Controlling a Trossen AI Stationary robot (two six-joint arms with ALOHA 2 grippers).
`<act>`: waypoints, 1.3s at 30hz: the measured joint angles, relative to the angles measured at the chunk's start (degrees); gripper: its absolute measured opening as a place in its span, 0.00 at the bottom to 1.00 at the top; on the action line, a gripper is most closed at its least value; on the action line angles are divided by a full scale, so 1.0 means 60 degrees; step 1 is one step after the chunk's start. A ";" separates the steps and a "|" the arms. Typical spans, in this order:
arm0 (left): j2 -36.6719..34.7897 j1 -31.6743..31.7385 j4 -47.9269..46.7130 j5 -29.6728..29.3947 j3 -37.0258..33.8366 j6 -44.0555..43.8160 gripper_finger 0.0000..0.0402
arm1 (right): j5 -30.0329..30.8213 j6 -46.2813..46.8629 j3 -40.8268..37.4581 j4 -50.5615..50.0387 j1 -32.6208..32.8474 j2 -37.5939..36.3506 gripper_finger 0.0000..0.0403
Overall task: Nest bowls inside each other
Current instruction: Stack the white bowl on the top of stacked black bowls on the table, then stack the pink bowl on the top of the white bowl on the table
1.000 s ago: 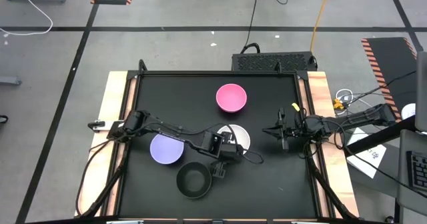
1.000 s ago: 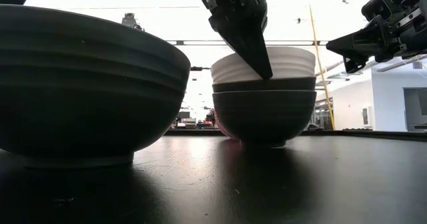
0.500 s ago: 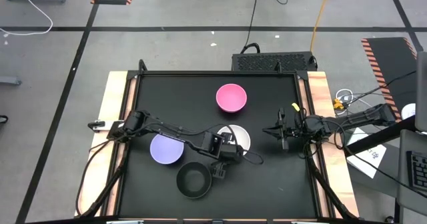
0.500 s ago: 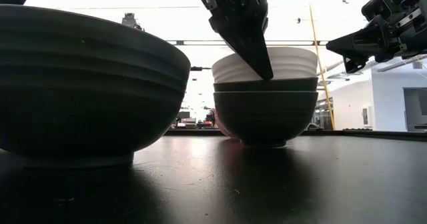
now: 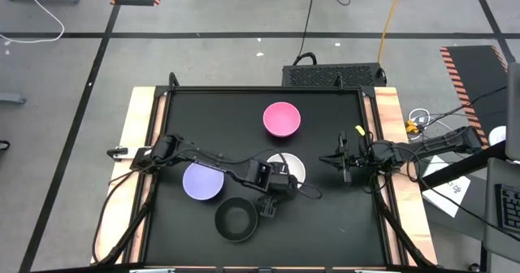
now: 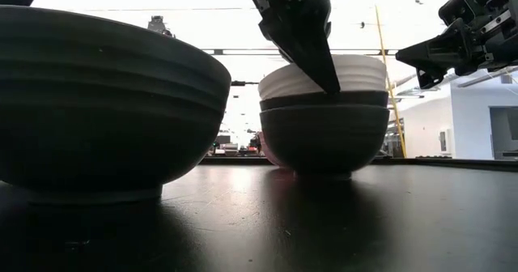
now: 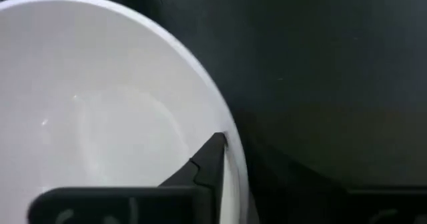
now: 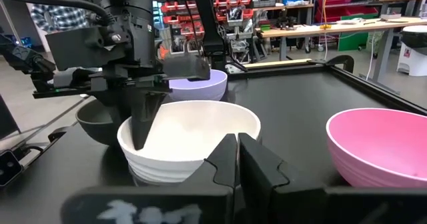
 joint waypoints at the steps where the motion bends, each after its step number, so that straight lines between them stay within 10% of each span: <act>1: 0.0002 0.0013 0.0000 0.0008 0.0000 -0.0024 0.20 | 0.0000 0.0000 -0.0002 0.0000 0.0000 0.0000 0.02; 28: -0.0546 0.0127 -0.0080 0.0654 0.0102 0.0002 0.34 | -0.0004 -0.0004 0.0000 -0.0005 -0.0002 0.0002 0.02; 39: -0.0546 0.0284 -0.0128 0.0690 0.0102 -0.0007 0.10 | -0.0004 0.0011 0.0000 -0.0004 0.0000 0.0003 0.02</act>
